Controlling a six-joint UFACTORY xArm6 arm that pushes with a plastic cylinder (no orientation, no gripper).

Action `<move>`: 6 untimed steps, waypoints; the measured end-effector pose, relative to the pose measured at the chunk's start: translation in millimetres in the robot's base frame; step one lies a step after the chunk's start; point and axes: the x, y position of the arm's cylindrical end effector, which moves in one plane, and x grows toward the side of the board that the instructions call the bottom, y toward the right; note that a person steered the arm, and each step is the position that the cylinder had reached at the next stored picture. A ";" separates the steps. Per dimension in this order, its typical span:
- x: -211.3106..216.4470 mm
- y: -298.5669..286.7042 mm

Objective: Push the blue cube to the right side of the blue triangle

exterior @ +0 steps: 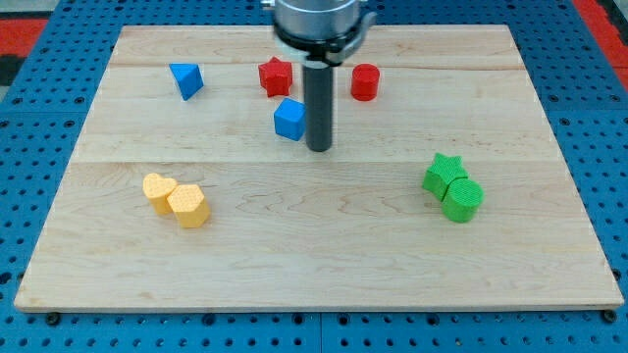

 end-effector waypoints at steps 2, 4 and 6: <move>-53.0 -50.8; -55.2 -75.0; -14.4 -93.0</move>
